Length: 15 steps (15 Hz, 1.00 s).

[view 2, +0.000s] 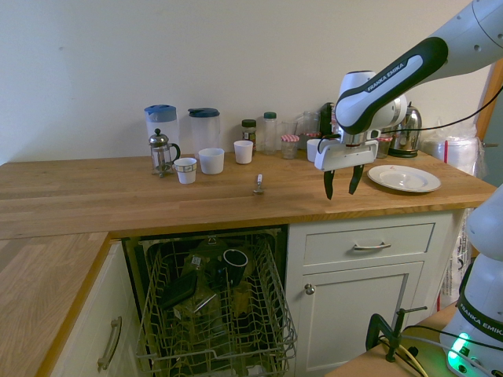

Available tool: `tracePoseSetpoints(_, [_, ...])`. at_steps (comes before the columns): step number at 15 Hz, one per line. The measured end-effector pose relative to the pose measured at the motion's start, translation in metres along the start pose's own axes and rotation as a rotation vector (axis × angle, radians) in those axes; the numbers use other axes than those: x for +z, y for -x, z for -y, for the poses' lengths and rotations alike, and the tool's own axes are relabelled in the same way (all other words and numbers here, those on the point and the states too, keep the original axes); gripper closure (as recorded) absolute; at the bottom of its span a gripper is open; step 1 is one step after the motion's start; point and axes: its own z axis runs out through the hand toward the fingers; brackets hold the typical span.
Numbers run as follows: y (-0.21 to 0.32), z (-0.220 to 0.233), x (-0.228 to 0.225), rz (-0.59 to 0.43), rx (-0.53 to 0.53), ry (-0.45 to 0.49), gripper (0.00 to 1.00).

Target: Put the spoon in the dishwasher

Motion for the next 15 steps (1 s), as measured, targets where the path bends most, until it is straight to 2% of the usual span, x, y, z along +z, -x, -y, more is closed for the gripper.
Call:
tracePoseSetpoints(3, [-0.001, 0.002, -0.001, -0.006, 0.011, -0.007, 0.0])
tracePoseSetpoints(6, [-0.01, 0.026, -0.02, -0.024, 0.117, -0.05, 0.0])
tracePoseSetpoints(10, [-0.022, 0.107, -0.05, -0.029, 0.287, -0.091, 0.0])
tracePoseSetpoints(12, [-0.034, 0.148, -0.052, -0.055, 0.362, -0.098, 0.0])
tracePoseSetpoints(15, [-0.047, 0.205, -0.036, -0.08, 0.417, -0.099, 0.0])
